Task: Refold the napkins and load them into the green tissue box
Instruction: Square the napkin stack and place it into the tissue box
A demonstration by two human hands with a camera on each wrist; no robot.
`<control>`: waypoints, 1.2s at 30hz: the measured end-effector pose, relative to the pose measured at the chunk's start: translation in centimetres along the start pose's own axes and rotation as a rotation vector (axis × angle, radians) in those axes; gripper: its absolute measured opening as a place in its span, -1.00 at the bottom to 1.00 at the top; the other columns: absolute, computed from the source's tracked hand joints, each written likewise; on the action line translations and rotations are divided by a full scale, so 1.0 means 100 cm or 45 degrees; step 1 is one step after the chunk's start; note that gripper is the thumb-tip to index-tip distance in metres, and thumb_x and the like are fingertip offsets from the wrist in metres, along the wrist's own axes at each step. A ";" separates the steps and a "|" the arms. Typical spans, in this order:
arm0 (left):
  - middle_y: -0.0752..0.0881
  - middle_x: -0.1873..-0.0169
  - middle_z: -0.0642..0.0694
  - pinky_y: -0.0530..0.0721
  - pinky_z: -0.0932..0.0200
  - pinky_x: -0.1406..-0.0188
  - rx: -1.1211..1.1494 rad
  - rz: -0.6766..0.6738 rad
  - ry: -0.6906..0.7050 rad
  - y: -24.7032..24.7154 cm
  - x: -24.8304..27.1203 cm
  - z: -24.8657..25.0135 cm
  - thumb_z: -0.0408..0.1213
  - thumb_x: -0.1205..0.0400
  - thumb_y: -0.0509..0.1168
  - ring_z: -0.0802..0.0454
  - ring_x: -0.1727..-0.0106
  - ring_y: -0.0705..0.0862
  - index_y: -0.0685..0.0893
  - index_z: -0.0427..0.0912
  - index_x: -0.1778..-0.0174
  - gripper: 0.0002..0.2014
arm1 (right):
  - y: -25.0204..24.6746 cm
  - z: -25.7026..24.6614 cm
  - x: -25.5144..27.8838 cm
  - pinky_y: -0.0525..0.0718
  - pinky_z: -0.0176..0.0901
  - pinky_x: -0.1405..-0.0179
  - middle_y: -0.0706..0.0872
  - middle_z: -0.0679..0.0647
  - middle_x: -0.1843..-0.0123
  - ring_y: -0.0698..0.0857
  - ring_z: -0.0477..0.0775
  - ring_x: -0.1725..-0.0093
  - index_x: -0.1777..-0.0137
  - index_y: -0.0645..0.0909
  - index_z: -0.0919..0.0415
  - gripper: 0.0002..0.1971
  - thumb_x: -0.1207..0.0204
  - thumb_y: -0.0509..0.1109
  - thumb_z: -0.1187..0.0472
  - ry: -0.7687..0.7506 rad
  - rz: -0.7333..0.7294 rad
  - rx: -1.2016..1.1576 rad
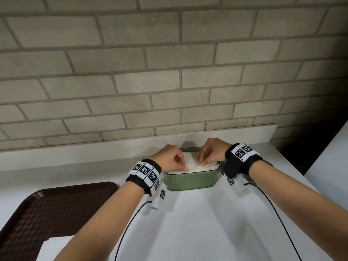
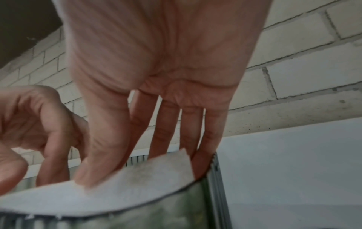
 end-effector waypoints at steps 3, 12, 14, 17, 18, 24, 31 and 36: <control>0.81 0.21 -0.01 0.71 0.10 -0.05 -0.036 -0.005 -0.009 0.002 0.001 0.001 0.05 -0.39 0.59 0.09 0.09 0.74 0.82 -0.14 0.26 -0.70 | 0.003 -0.002 0.000 0.67 -0.20 -0.07 0.81 -0.12 0.23 0.74 -0.11 0.10 0.13 0.85 0.14 -0.86 -0.31 0.65 0.20 -0.007 -0.004 0.062; 0.74 -0.06 -0.06 0.67 0.01 -0.07 -0.233 0.117 -0.034 -0.002 -0.003 0.009 -0.06 -0.53 0.47 -0.09 -0.08 0.69 0.74 -0.10 -0.08 -0.72 | -0.001 -0.002 -0.002 0.58 -0.11 0.03 0.71 0.08 0.03 0.64 0.15 0.05 0.02 0.57 0.14 -0.92 -0.62 0.28 0.16 -0.055 0.162 0.145; 0.71 -0.17 -0.11 0.66 0.01 -0.14 -0.217 0.189 -0.092 -0.005 -0.003 0.003 -0.19 -0.59 0.41 -0.16 -0.17 0.68 0.72 -0.10 -0.20 -0.74 | -0.002 0.001 0.001 0.50 -0.18 0.10 0.66 0.05 0.08 0.59 0.11 0.11 -0.01 0.51 0.14 -0.92 -0.64 0.29 0.14 -0.036 0.207 0.058; 0.71 -0.18 -0.14 0.63 0.08 -0.15 -0.040 0.349 -0.209 -0.010 -0.002 -0.009 -0.20 -0.55 0.46 -0.16 -0.20 0.67 0.72 -0.11 -0.19 -0.71 | 0.002 0.006 0.002 0.56 -0.15 0.02 0.65 0.02 0.04 0.62 0.08 0.05 -0.11 0.57 0.14 -0.73 -0.50 0.48 0.06 -0.007 0.121 0.144; 0.74 -0.09 -0.15 0.64 0.11 -0.08 0.062 0.415 -0.235 -0.011 0.001 -0.010 -0.21 -0.50 0.51 -0.14 -0.13 0.69 0.74 -0.13 -0.10 -0.73 | 0.004 0.007 0.002 0.57 -0.15 -0.01 0.67 0.02 0.01 0.63 0.08 0.02 -0.12 0.61 0.14 -0.72 -0.47 0.50 0.07 -0.004 0.089 0.227; 0.77 0.26 -0.03 0.61 0.17 0.15 0.620 0.598 -0.243 0.001 0.010 -0.022 -0.37 -0.35 0.64 0.11 0.23 0.70 0.73 -0.11 0.27 -0.79 | -0.041 0.038 0.035 0.63 -0.15 -0.20 0.75 -0.13 -0.06 0.71 -0.10 -0.11 -0.03 0.67 -0.06 -0.58 -0.20 0.69 -0.06 0.021 0.443 -0.221; 0.68 0.31 -0.02 0.59 0.14 0.16 0.872 0.726 -0.274 0.023 0.005 -0.048 0.17 -0.23 0.56 0.06 0.29 0.62 0.67 -0.42 0.34 -0.39 | -0.025 0.141 0.074 0.50 -0.04 -0.35 0.46 0.04 -0.53 0.51 0.11 -0.40 -0.61 0.24 -0.03 0.18 0.03 0.76 -0.13 0.663 -0.137 0.374; 0.63 0.48 0.01 0.50 0.23 0.28 0.902 0.753 -0.261 0.020 0.011 -0.029 -0.07 -0.32 0.63 0.08 0.40 0.54 0.73 -0.24 0.47 -0.67 | -0.008 0.155 0.077 0.51 0.16 -0.38 0.43 -0.04 -0.51 0.53 0.07 -0.37 -0.63 0.17 -0.10 0.27 0.15 0.73 -0.20 0.612 -0.019 0.534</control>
Point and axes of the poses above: each hand's wrist, its own x-axis away from the middle knuckle, its own y-axis out of the palm, z = x × y, the point moved 4 cm from there along -x, towards the middle knuckle
